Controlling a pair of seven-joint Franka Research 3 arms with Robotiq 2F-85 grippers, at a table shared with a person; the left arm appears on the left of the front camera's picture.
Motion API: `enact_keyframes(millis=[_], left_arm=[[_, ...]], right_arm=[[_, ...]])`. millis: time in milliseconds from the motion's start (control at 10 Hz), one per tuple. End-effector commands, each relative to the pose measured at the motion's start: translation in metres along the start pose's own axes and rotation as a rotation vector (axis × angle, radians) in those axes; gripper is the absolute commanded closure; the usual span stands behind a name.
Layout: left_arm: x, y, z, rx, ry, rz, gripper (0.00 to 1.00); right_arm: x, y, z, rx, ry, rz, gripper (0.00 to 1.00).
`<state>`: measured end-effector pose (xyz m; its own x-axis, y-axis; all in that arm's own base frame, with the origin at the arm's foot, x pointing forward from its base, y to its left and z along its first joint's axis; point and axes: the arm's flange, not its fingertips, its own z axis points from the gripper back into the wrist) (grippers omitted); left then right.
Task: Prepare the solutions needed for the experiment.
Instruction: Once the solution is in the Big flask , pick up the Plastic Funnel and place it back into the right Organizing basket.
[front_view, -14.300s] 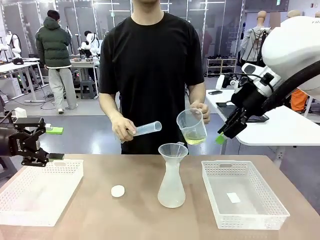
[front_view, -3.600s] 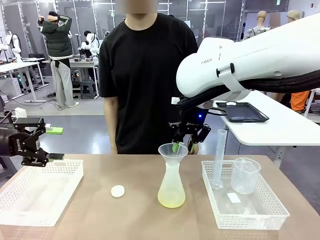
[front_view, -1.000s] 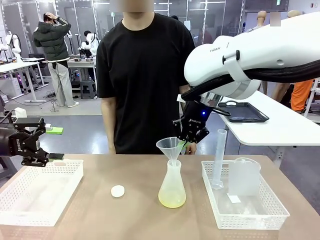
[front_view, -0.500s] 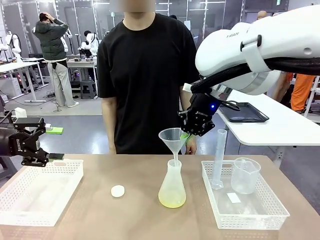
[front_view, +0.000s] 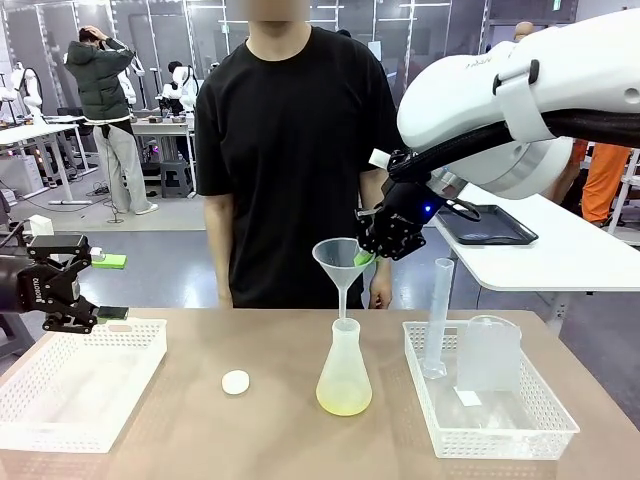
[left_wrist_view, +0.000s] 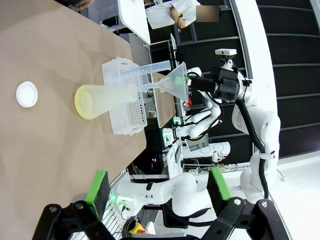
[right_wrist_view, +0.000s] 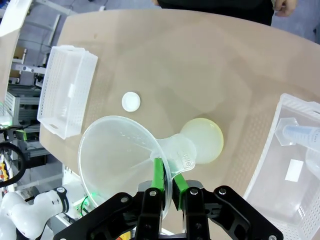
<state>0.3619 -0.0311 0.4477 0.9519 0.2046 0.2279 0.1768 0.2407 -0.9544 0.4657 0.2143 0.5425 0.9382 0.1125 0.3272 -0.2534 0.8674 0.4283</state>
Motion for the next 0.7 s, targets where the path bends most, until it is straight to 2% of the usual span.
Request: enact_keyframes(millis=[0,300,400,600], left_arm=[[0.000,-0.003,-0.003,-0.031,-0.014,0.003,0.00],[0.000,-0.003,-0.003,-0.031,-0.014,0.003,0.00],[0.000,-0.003,-0.003,-0.031,-0.014,0.003,0.00],[0.000,-0.003,-0.003,-0.031,-0.014,0.003,0.00]], right_arm=[[-0.014,-0.005,0.007,0.026,-0.038,0.023,1.00],[-0.023,-0.011,0.030,0.017,-0.072,0.036,1.00],[-0.023,-0.018,0.037,0.005,-0.086,0.035,1.00],[-0.025,-0.045,0.056,-0.007,-0.056,0.040,1.00]])
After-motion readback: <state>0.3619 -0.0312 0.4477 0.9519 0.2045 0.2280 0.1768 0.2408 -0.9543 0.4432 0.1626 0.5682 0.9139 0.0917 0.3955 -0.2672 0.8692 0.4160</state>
